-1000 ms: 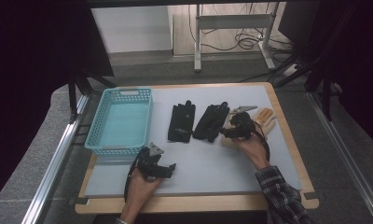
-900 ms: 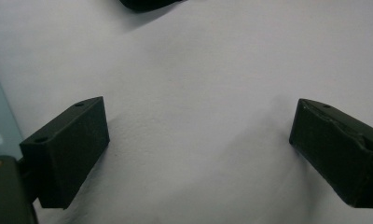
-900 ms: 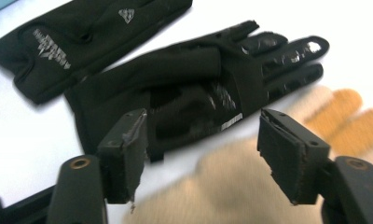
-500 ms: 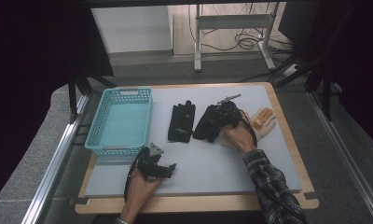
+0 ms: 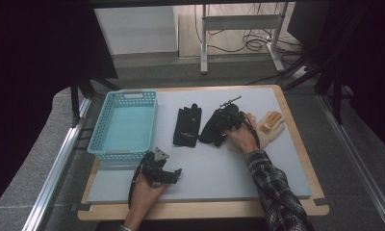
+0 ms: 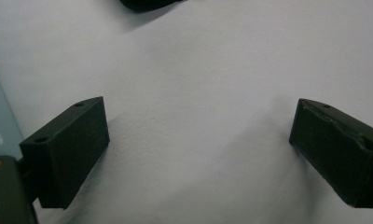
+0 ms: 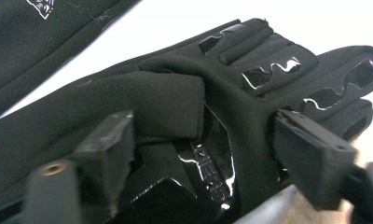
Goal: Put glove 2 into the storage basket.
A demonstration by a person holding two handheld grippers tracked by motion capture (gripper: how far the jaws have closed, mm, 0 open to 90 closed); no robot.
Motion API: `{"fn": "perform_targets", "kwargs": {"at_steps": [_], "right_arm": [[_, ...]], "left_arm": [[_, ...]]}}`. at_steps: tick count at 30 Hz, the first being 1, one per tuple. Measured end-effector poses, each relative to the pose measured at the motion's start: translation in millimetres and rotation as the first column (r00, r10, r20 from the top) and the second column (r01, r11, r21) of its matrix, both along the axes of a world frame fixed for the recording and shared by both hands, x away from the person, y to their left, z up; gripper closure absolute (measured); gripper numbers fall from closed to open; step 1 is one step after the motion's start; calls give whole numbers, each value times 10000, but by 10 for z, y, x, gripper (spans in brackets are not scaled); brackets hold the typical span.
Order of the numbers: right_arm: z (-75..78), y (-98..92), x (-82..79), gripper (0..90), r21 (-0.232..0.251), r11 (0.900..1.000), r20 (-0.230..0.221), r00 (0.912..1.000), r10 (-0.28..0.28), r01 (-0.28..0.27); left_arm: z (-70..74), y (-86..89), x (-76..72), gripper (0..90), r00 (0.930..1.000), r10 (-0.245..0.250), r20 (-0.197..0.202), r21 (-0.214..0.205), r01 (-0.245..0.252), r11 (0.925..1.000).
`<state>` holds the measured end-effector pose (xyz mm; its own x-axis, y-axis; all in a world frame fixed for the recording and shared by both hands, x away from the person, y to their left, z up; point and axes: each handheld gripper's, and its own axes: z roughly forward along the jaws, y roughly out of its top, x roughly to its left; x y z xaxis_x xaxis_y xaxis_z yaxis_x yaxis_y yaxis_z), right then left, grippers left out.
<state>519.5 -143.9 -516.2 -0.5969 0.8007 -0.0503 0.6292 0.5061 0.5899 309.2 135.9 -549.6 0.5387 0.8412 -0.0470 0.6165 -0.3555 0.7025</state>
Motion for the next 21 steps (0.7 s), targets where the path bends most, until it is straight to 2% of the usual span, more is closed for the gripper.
{"fn": "perform_targets", "kwargs": {"at_steps": [3,5,6,7,8,10,13,16,21], "right_arm": [[7,11,-37,349,-60,9998,133,9998,-167,168],[15,37,-91,501,-26,9998,274,9995,-180,180],[15,37,-91,501,-26,9998,274,9995,-180,180],[25,58,-112,614,-14,9999,249,9996,-146,146],[25,58,-112,614,-14,9999,249,9996,-146,146],[36,80,-123,723,38,10000,162,9999,-25,24],[50,88,-126,764,-31,9999,167,9998,98,-97],[63,49,-121,772,209,9997,119,9999,110,-113],[144,3,-183,775,359,9986,383,9985,387,-401]], "left_arm": [[-1,-1,0,47,10000,0,10,-20,0,10000],[-2,-1,0,47,10000,1,9,-22,-1,10000],[-2,-1,0,47,10000,1,9,-22,-1,10000],[-2,-1,0,47,10000,5,9,-29,-5,10000],[-2,-1,0,47,10000,5,9,-29,-5,10000],[-2,-1,0,47,10000,3,8,-25,-3,10000],[0,0,0,47,10000,0,-8,13,0,10000],[0,0,0,47,10000,0,-6,-7,0,10000],[-2,0,0,47,10000,-2,4,-23,2,10000]]}}
